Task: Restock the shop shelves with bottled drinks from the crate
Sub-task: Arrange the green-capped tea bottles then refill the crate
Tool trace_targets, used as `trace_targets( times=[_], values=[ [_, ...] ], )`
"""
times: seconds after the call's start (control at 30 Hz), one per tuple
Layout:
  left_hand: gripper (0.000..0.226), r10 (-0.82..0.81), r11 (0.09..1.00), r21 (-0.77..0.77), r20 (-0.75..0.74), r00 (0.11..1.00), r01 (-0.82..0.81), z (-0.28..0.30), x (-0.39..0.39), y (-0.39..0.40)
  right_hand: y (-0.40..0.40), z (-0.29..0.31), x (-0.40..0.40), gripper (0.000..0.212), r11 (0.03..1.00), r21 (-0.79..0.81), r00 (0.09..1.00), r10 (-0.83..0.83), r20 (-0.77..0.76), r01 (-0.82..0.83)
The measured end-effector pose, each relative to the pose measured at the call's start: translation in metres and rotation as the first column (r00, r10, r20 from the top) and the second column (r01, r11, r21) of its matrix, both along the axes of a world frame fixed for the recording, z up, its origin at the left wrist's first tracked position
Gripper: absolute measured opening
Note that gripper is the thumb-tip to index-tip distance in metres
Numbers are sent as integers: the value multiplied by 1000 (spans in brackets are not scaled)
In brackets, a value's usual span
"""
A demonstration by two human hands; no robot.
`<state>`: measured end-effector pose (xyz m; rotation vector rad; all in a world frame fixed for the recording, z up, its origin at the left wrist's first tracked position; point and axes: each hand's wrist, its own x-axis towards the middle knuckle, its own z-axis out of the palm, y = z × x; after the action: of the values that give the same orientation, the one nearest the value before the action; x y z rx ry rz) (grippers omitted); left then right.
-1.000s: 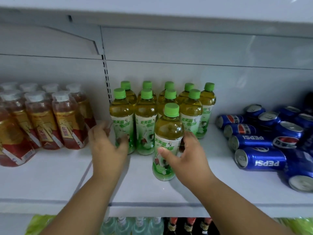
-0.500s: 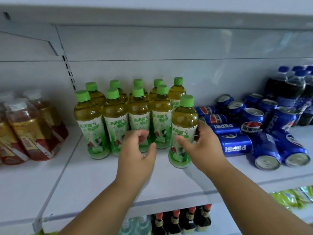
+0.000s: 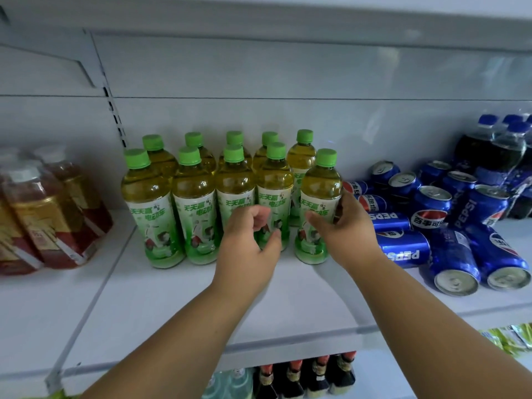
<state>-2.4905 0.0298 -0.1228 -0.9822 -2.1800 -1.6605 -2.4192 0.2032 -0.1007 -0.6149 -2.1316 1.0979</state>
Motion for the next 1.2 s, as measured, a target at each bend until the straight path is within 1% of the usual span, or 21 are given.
trace_targets(
  times=[0.13,0.27,0.4,0.63,0.8,0.93,1.1,1.17,1.2],
  values=[
    [32,-7,1000,-16,16,1000,7,2,-3,4,9,1,-13,38,1000,-28,1000,11,29,-10],
    [35,-18,998,-61,77,997,23,3,-5,9,13,1,-20,37,1000,-16,999,6,44,-5],
    [37,-23,997,-68,111,994,30,4,-4,12,14,2,-25,34,1000,-11,999,6,48,-6],
    [35,-18,997,-68,115,993,26,5,-2,14,19,4,-28,30,998,-30,997,55,57,-54],
    [36,-16,996,-88,82,996,23,6,-1,14,19,0,-29,31,998,-53,999,35,2,-34],
    [37,-15,994,-107,61,998,22,6,0,13,21,-1,-29,30,998,-57,999,34,-4,-34],
    [38,-38,992,-120,73,997,47,6,1,13,27,3,-31,28,992,-68,993,106,58,-102],
    [38,-39,991,-122,78,996,49,6,1,13,29,3,-31,35,990,-61,989,131,72,-127],
    [38,-38,991,-122,77,996,47,7,2,14,30,2,-31,43,989,-67,989,136,62,-132]
  ],
)
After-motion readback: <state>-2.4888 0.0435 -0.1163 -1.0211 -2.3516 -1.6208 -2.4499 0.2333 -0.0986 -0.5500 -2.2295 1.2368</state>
